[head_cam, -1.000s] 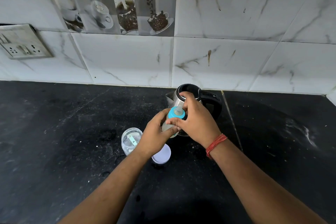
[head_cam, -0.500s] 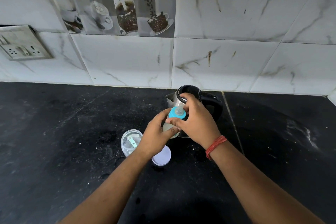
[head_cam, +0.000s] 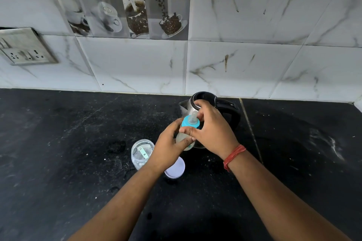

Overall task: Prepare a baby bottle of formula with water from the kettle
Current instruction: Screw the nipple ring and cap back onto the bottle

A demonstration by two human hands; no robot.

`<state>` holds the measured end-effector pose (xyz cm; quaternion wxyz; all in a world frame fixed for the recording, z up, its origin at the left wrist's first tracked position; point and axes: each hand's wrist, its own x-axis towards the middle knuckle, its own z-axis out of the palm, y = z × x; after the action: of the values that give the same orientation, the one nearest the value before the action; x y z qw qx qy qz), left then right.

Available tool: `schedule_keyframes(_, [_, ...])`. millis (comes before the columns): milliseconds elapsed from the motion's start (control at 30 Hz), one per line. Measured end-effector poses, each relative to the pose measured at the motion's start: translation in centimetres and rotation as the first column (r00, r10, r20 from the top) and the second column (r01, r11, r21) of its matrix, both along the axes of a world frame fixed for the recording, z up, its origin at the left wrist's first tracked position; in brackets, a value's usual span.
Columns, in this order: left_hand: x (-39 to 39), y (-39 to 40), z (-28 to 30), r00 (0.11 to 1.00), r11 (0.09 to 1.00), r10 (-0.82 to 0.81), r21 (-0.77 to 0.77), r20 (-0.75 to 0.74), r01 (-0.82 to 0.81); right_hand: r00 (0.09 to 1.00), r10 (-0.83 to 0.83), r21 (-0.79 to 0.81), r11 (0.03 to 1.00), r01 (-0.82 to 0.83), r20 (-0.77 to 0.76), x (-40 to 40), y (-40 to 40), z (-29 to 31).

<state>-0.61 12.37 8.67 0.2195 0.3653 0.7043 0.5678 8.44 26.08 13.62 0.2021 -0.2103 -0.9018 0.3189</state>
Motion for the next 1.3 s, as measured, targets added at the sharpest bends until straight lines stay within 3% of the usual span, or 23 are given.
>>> schedule_keyframes(100, [-0.3,-0.2,0.3,1.0,1.0,0.004,0.002,-0.013,-0.004,0.979,0.205,-0.225,0.953,-0.202,-0.011,0.3,1.3,0.1])
schedule_keyframes(167, [-0.3,-0.4,0.5,1.0,1.0,0.008,0.014,-0.013,-0.008,0.966,0.259,-0.258,0.933,-0.249,0.006,0.5,2.0,0.0])
schedule_keyframes(367, [0.2,0.2,0.6,1.0,0.999,0.022,0.04,-0.013,-0.022,0.994,-0.04,-0.116,0.993,0.028,-0.102,0.2,-0.8,0.0])
schedule_keyframes(433, [0.2,0.2,0.8,1.0,0.999,0.016,0.049,-0.008,-0.016,0.994,-0.039,-0.127,0.992,0.025,-0.104,0.1,-1.1,0.1])
schedule_keyframes(533, [-0.1,0.0,0.8,1.0,0.999,0.004,0.053,-0.001,-0.004,0.98,0.18,-0.36,0.911,-0.2,-0.089,0.5,0.2,0.6])
schedule_keyframes(633, [0.0,0.0,1.1,1.0,0.998,0.007,0.067,0.02,-0.008,0.952,0.294,-0.451,0.842,-0.298,-0.081,0.9,1.6,1.0])
schedule_keyframes(800, [0.6,0.5,1.5,0.998,0.995,0.044,0.086,0.035,-0.047,0.988,-0.045,-0.311,0.95,-0.004,-0.148,0.2,-0.6,0.7])
schedule_keyframes(867, [0.5,0.4,1.5,0.999,0.996,0.039,0.075,0.022,-0.04,0.985,-0.064,-0.297,0.955,0.014,-0.161,0.2,-1.2,0.3])
schedule_keyframes(933, [0.4,0.1,1.6,0.999,0.996,0.014,0.084,0.051,-0.018,0.99,0.044,-0.358,0.929,-0.089,-0.131,0.5,-0.5,0.7])
schedule_keyframes(1100, [0.1,-1.1,2.6,0.929,0.975,-0.172,0.195,0.329,0.111,0.91,0.375,-0.573,0.713,-0.405,-0.177,1.8,2.2,2.2])
schedule_keyframes(1300, [0.4,-0.9,4.0,0.816,0.911,-0.408,0.241,0.41,0.334,0.796,0.555,-0.567,0.584,-0.581,-0.242,1.2,2.6,4.1])
